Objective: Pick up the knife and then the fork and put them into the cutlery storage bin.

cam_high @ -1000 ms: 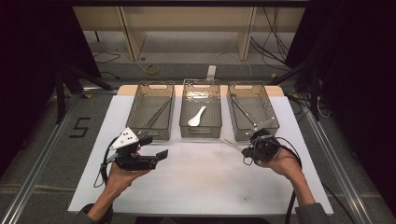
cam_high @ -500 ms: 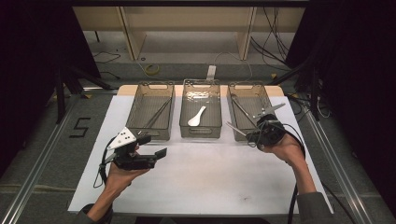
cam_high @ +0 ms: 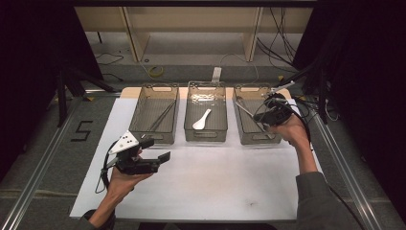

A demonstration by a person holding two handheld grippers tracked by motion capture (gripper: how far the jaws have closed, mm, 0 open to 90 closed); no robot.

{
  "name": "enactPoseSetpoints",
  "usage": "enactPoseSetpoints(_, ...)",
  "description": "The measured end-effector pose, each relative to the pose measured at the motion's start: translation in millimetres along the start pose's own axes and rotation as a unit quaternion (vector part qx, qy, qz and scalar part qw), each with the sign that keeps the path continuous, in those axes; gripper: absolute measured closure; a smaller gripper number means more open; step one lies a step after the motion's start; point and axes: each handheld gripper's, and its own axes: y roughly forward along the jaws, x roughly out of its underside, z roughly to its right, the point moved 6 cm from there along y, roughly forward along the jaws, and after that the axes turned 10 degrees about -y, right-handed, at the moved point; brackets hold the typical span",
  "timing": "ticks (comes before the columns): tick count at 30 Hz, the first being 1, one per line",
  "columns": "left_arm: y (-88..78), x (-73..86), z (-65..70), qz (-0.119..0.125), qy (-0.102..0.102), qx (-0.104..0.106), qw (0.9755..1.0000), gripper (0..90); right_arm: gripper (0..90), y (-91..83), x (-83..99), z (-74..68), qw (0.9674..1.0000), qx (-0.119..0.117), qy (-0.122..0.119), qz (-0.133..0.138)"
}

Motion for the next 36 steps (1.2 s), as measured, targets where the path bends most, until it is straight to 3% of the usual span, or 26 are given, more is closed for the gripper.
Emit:
enactPoseSetpoints(11,-0.7,-0.2,-0.4,0.000,0.000,0.000,1.0000,15.4,84.9,24.0,-9.9,28.3,0.9989,0.010,0.045,-0.009)
enactPoseSetpoints(20,-0.8,-0.3,-0.7,0.000,-0.001,0.000,1.0000,15.4,84.9,38.6,-14.7,43.1,0.9973,0.024,0.067,-0.015)
enactPoseSetpoints(27,-1.2,-0.6,-0.6,0.004,-0.004,0.001,1.0000,15.4,84.9,52.4,-12.0,51.8,0.9957,0.033,0.084,-0.023)
enactPoseSetpoints(36,-2.0,-0.8,-0.4,0.006,-0.004,0.001,1.0000,15.4,84.9,57.8,-10.4,58.2,0.9944,0.039,0.095,-0.026)
